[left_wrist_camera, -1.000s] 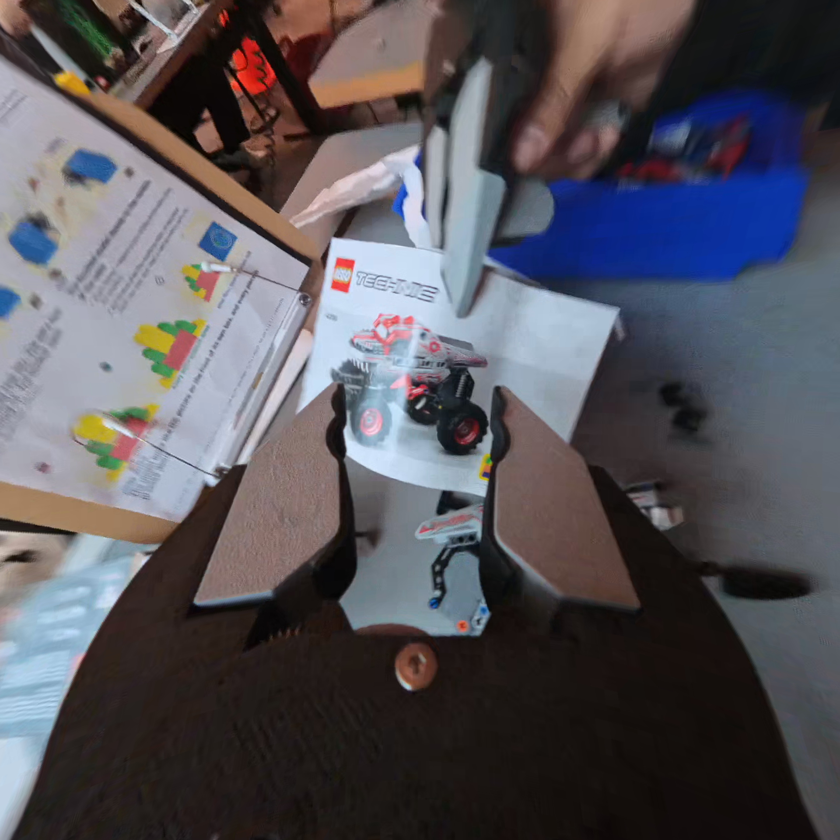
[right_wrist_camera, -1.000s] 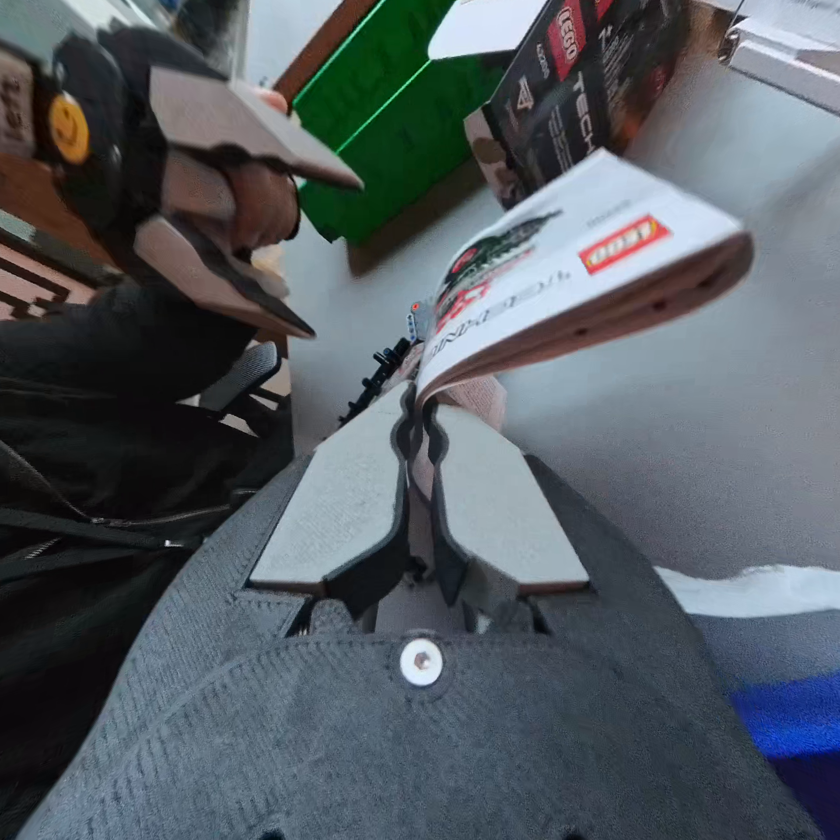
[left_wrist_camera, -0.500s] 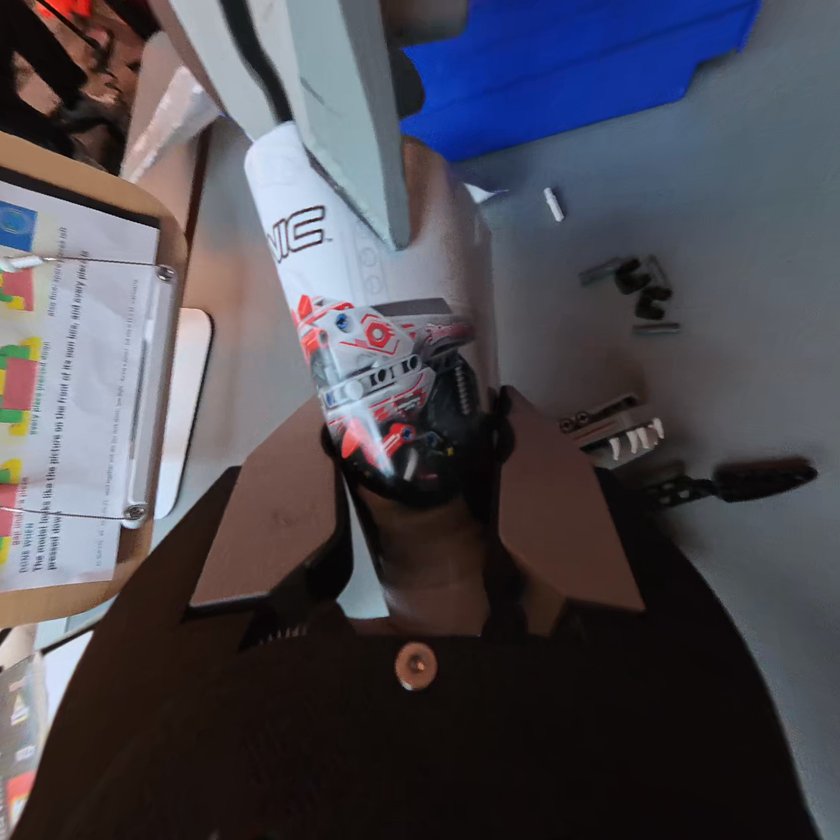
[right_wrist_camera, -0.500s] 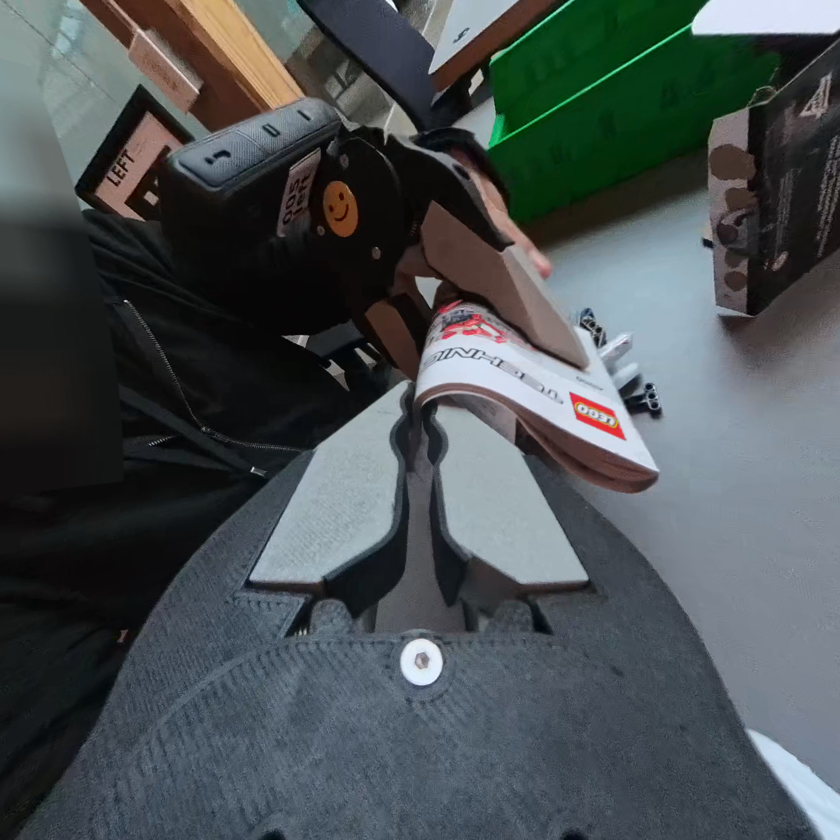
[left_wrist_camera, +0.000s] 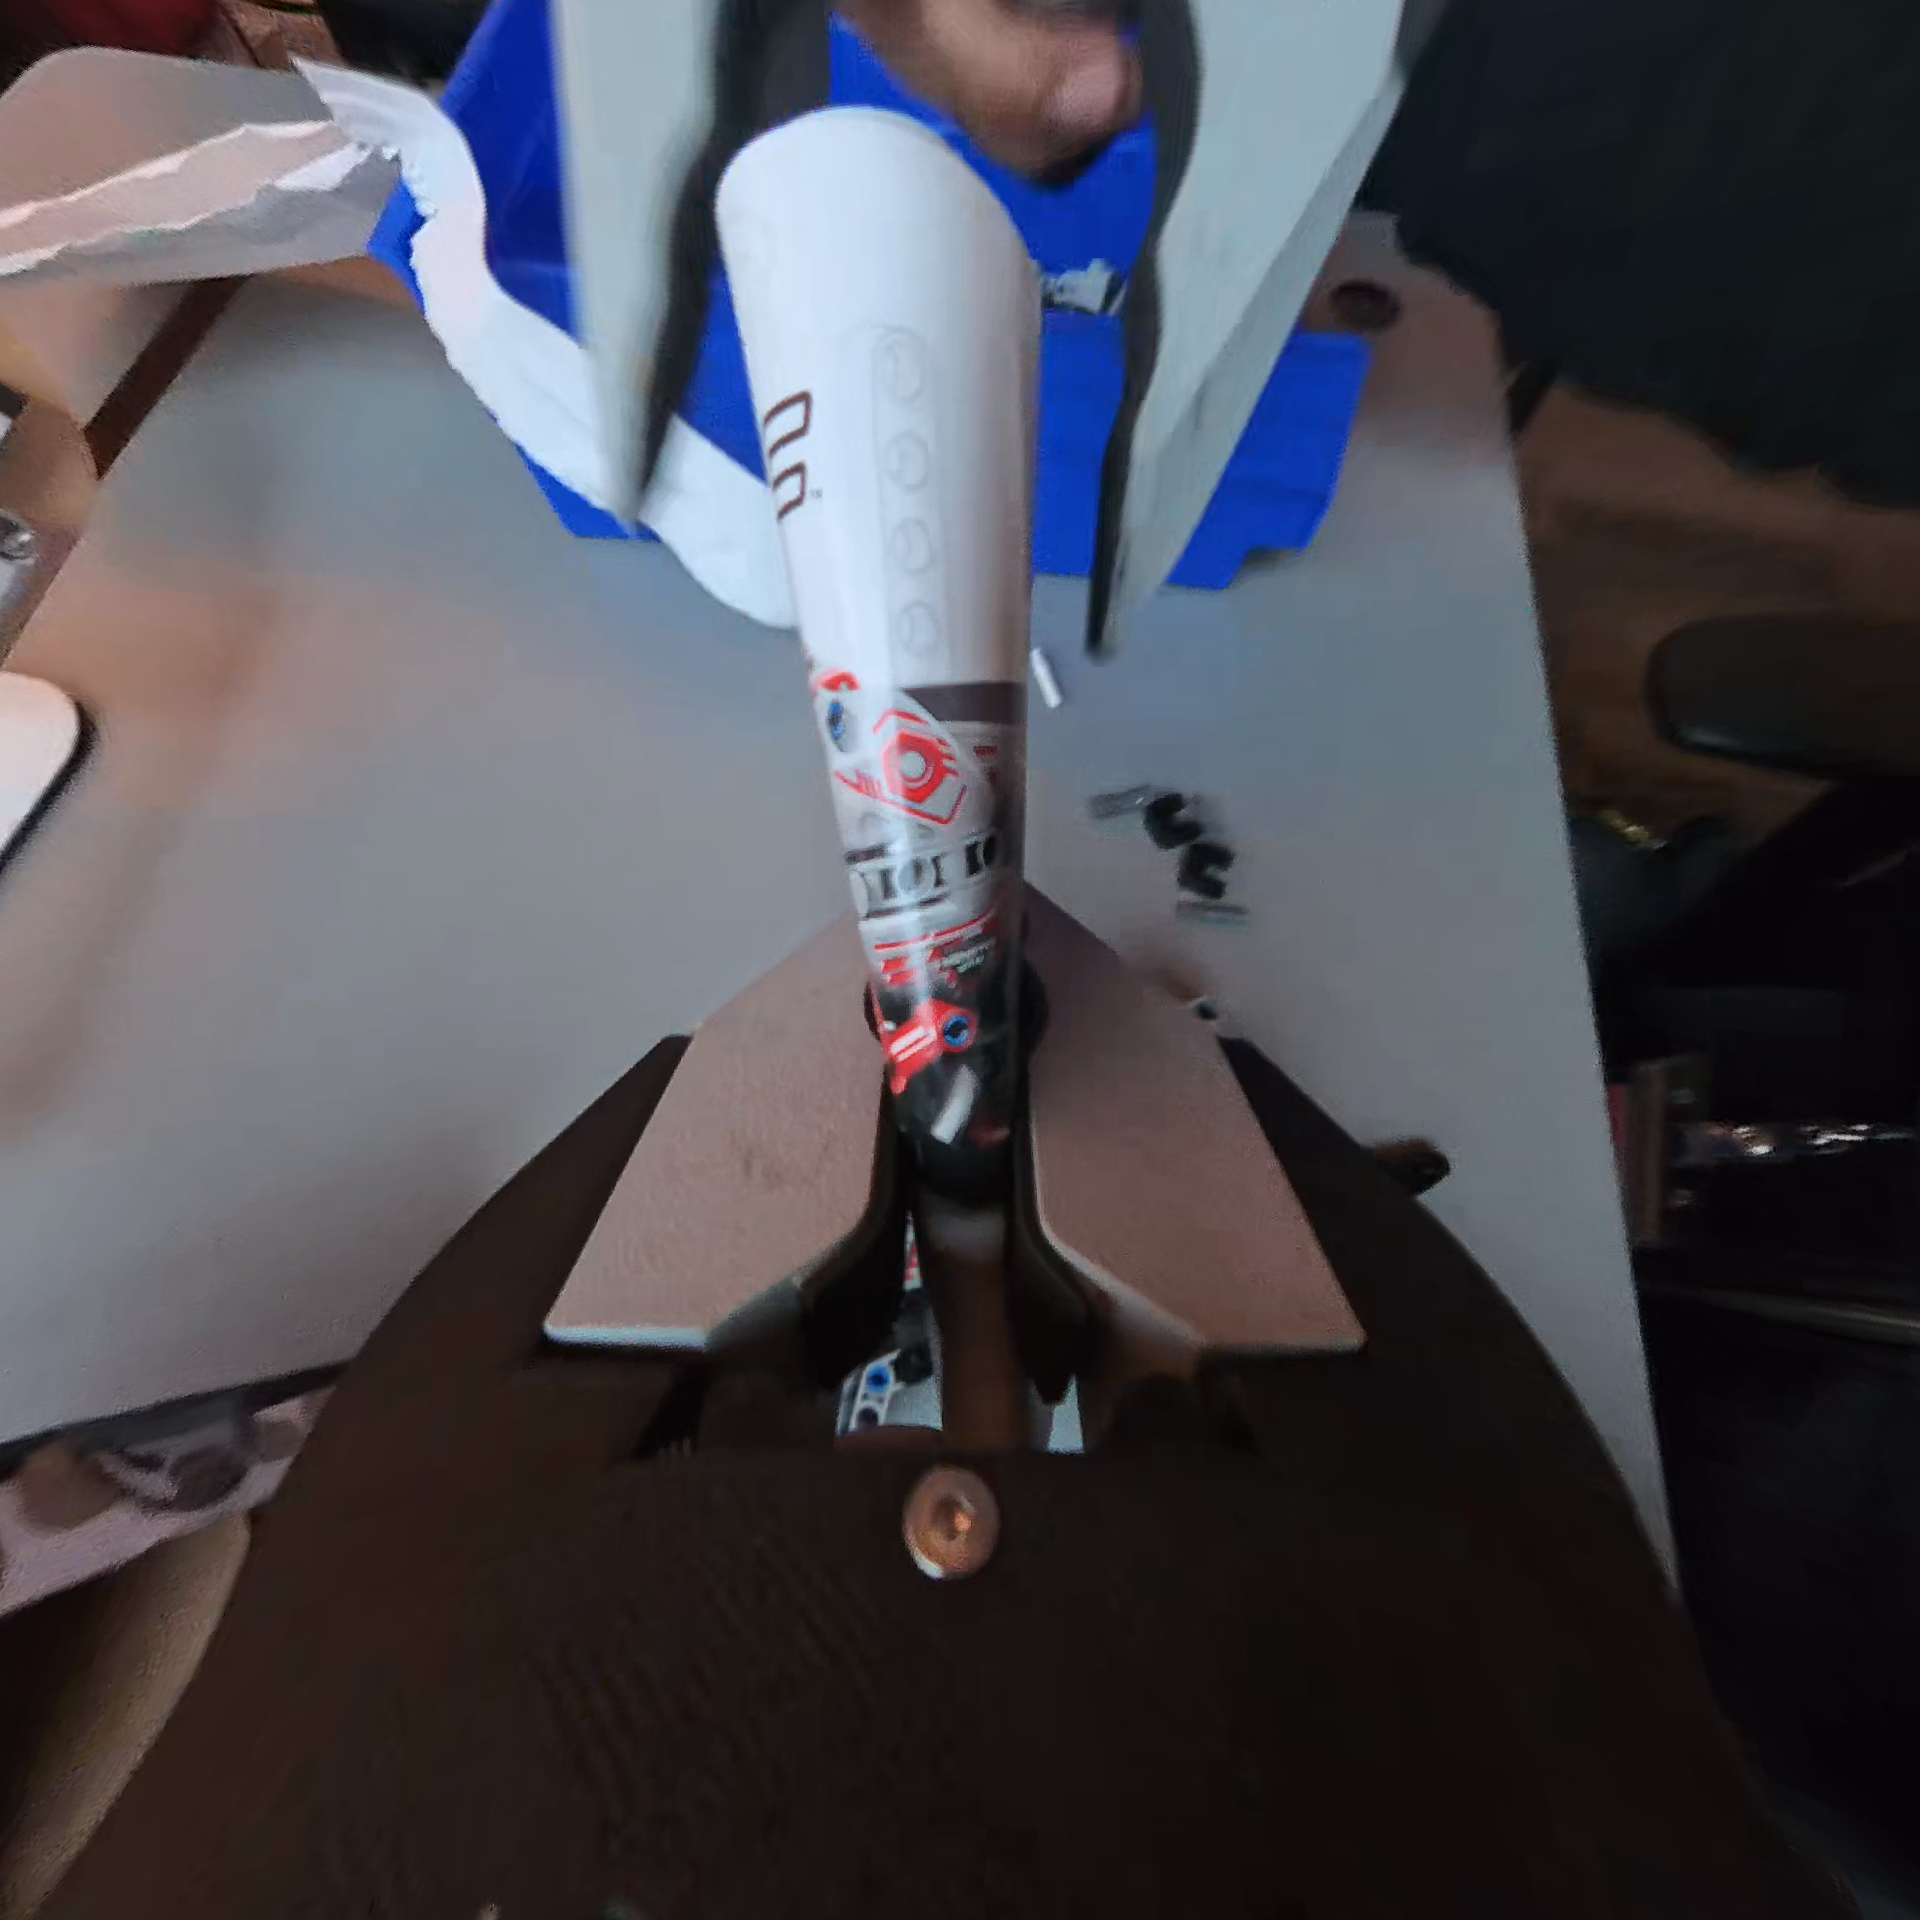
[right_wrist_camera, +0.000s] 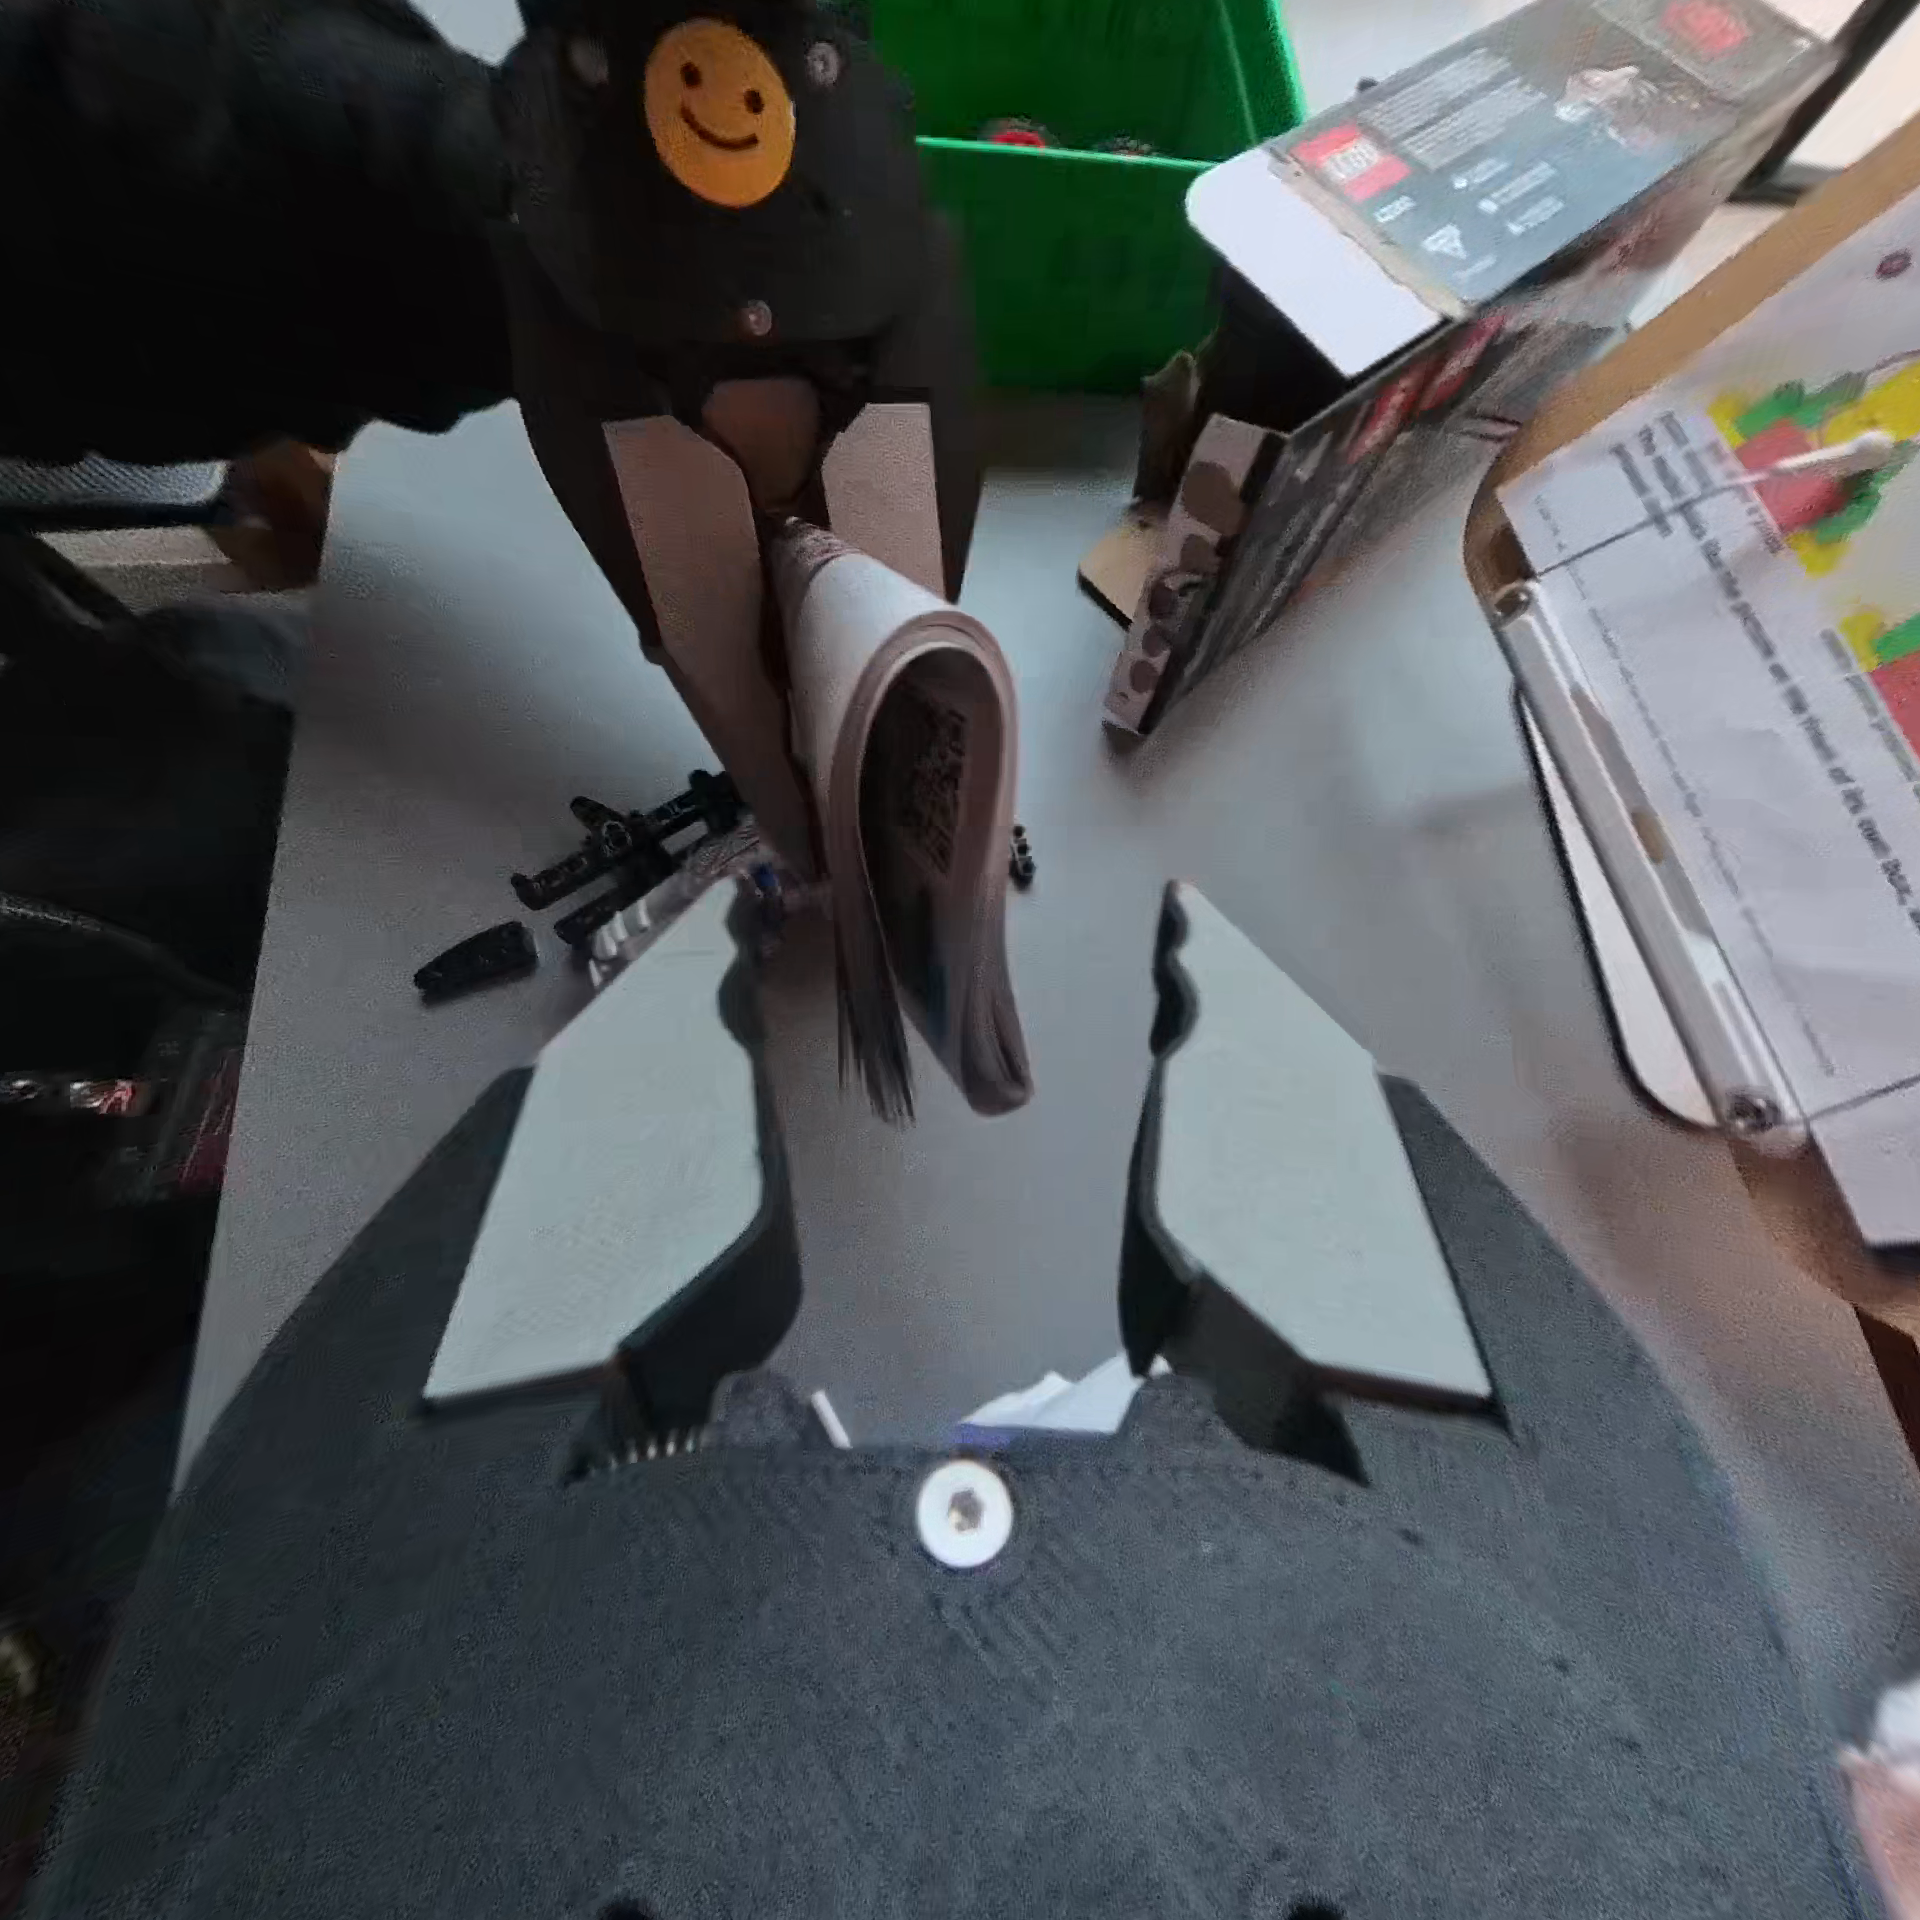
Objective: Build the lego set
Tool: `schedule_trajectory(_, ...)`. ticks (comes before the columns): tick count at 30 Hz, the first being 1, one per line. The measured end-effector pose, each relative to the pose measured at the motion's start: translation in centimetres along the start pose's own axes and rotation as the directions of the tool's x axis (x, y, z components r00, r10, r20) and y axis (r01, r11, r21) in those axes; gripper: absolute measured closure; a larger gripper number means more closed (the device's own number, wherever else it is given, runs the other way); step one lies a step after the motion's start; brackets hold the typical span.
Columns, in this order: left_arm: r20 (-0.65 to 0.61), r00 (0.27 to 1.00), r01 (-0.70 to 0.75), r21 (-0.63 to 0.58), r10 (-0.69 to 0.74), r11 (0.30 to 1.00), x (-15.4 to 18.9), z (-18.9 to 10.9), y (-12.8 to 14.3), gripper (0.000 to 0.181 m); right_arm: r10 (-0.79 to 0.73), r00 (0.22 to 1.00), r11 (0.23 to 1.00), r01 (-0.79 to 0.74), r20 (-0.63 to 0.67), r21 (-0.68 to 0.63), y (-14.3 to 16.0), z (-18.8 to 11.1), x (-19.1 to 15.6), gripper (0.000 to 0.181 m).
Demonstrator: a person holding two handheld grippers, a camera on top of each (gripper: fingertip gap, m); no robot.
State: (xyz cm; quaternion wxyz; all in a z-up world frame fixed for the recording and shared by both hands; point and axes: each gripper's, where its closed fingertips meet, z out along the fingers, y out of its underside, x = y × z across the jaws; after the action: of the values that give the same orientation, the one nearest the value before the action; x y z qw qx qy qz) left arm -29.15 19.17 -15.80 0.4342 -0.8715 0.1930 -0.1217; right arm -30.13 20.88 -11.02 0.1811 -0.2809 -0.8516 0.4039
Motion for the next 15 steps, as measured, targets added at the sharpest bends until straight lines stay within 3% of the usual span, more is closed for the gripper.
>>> schedule_trajectory(1,-0.009,1.0,0.003,0.0,-0.003,1.0,0.2,0.1,-0.2,0.171,-0.008,0.999,1.0,0.008,0.05,0.019,-0.4,0.5,-0.9,0.131)
schedule_trajectory(4,0.053,0.999,-0.008,-0.033,0.01,0.999,-0.4,0.1,0.2,0.167,0.079,0.982,0.996,-0.086,0.169,0.035,-0.6,1.0,-1.6,0.176)
schedule_trajectory(7,0.068,0.998,0.012,-0.066,-0.008,0.998,-0.2,-0.4,0.8,0.147,0.126,0.975,0.991,-0.131,0.183,0.015,0.1,1.3,-1.4,0.179)
schedule_trajectory(9,0.067,0.997,-0.022,-0.004,0.022,1.0,0.1,-1.2,0.3,0.161,0.113,0.972,0.99,-0.128,0.208,0.061,-0.4,1.2,-1.9,0.179)
schedule_trajectory(12,0.03,0.998,0.048,0.154,-0.054,0.987,0.2,-2.4,-1.3,0.166,0.105,0.97,0.979,-0.14,0.22,0.15,-1.4,0.8,-2.1,0.179)
schedule_trajectory(15,0.08,0.995,0.038,0.222,-0.057,0.974,-0.3,-2.9,-1.7,0.176,0.142,0.968,0.964,-0.183,0.209,0.194,-2.0,0.9,-1.6,0.178)
